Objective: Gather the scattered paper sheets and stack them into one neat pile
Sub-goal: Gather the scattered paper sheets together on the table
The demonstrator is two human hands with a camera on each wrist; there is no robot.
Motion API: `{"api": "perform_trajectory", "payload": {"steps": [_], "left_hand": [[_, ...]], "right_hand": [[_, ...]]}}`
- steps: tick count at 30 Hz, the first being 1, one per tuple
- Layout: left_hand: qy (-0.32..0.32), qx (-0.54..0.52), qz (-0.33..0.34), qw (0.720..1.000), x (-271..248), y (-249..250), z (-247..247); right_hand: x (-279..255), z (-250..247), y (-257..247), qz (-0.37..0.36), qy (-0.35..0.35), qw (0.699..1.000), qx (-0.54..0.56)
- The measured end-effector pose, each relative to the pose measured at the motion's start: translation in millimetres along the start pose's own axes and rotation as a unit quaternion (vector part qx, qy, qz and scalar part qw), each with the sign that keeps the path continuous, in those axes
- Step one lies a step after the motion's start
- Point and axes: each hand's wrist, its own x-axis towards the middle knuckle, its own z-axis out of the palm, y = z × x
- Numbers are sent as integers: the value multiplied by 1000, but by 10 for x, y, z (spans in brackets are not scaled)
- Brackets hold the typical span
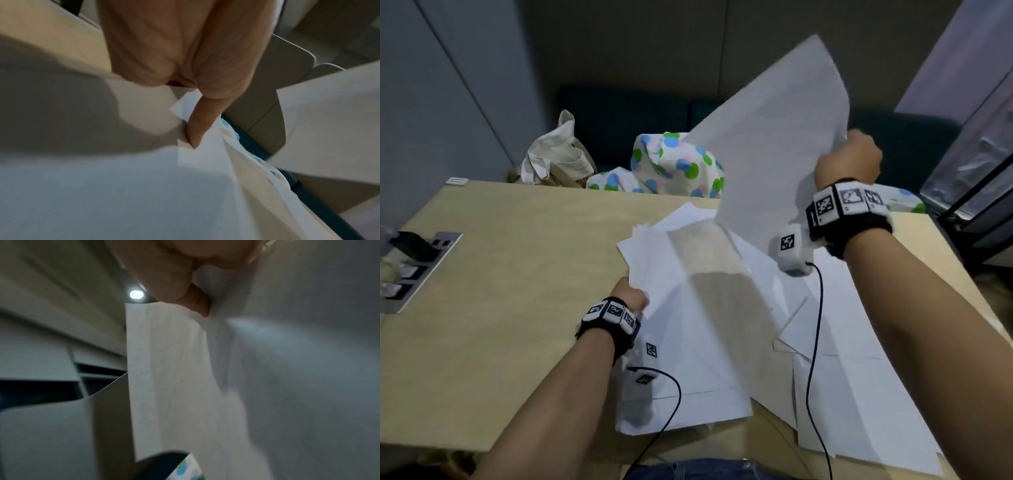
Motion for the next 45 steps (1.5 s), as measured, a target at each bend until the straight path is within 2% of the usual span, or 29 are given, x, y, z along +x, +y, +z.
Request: {"api": "perform_trajectory", "payload": {"steps": [4,7,10,11,12,14,16,18,20,24,25,27,29,30,33,36,38,41,45], "left_hand": [[-12,-62,-28,998,-73,-37,76],[-46,-201,-56,977,-88,-33,125],[-45,-324,-68,943,785,-497,371],[-57,-344,-61,935,866,-549,394],[-78,-348,-60,932,712,-453,370],[-88,-307,-56,946,-31,-25,209],[-71,-234,-60,968,-118,31,206],[-43,-167,-69,983,-46,-9,234],[-16,-125,-65,990,-8,-27,241],[29,-35,-64,997,3,-48,275],[37,-27,-63,997,-3,-52,275],[32,-15,-62,997,1,-59,256],[13,1,-67,998,-3,-54,234],[3,9,-69,998,-10,-51,225],[-8,11,-60,998,-12,-36,211],[-4,-11,-64,998,-30,-36,177],[-20,-52,-77,995,-23,-48,155],[-42,-133,-96,986,-60,-64,140],[-49,-119,-93,987,-74,-90,124]], "right_hand": [[-201,377,474,136,-42,984,106],[-504,696,897,213,-98,960,154],[-806,895,1214,253,-165,941,153],[-908,951,1304,254,-191,938,140],[-1000,971,1353,252,-216,934,129],[-1144,1025,1453,258,-264,921,123],[-1211,1052,1546,283,-323,895,120],[-1243,999,1616,296,-420,852,95],[-1230,901,1672,281,-506,813,65],[-1108,828,1773,242,-571,784,34],[-1051,834,1791,241,-557,793,49],[-889,842,1837,268,-472,829,133],[-713,840,1856,294,-381,849,216],[-647,830,1843,288,-362,858,223],[-579,839,1811,202,-400,879,164],[-634,896,1774,91,-457,885,25],[-679,919,1754,89,-490,866,-53],[-778,949,1775,84,-560,816,-118],[-1038,951,1720,74,-635,757,-132]]}}
